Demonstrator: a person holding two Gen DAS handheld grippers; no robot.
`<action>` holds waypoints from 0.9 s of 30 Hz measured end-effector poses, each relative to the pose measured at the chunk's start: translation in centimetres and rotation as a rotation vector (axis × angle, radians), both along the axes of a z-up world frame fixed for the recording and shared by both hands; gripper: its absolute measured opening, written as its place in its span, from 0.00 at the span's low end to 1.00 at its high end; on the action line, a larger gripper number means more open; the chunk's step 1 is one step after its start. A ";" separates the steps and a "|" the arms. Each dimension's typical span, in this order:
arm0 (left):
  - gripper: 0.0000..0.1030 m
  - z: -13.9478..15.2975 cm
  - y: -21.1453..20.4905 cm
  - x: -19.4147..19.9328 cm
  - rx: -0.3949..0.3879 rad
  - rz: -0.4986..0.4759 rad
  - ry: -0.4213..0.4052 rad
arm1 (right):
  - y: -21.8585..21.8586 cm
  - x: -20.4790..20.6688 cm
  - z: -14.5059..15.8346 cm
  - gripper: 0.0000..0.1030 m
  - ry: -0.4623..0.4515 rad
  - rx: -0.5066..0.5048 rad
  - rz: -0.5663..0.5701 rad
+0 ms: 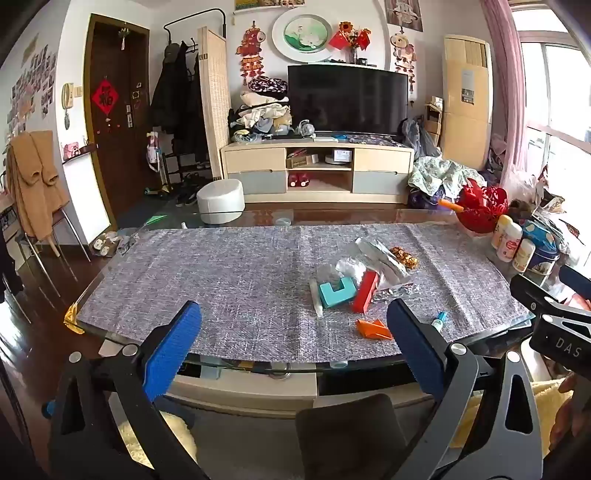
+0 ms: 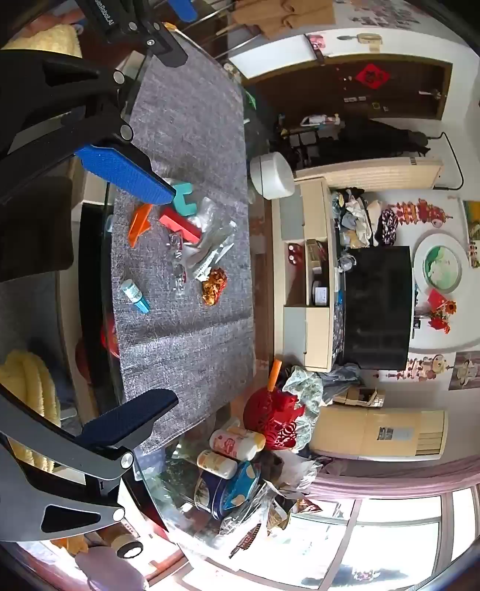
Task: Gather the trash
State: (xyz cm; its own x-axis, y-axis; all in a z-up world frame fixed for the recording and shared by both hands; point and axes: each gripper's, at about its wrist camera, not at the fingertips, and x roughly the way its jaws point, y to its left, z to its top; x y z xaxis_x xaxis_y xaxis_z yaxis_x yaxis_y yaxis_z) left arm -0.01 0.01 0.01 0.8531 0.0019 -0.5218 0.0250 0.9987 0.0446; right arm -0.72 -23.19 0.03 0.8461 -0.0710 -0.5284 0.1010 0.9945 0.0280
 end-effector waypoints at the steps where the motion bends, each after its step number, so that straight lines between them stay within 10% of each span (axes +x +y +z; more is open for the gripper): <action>1: 0.92 0.0 0.0 0.0 0.000 0.003 -0.001 | 0.0 0.0 0.0 0.97 -0.002 0.000 0.000; 27: 0.92 0.8 -0.8 0.0 -0.028 0.004 -0.002 | 0.3 -0.2 0.3 0.97 -0.004 0.004 0.017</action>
State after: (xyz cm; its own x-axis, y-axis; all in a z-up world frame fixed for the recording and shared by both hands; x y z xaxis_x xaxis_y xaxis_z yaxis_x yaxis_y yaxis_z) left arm 0.04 -0.75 0.77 0.8540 -0.0096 -0.5202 0.0212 0.9996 0.0163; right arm -0.89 -22.88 0.28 0.8493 -0.0550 -0.5251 0.0842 0.9959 0.0319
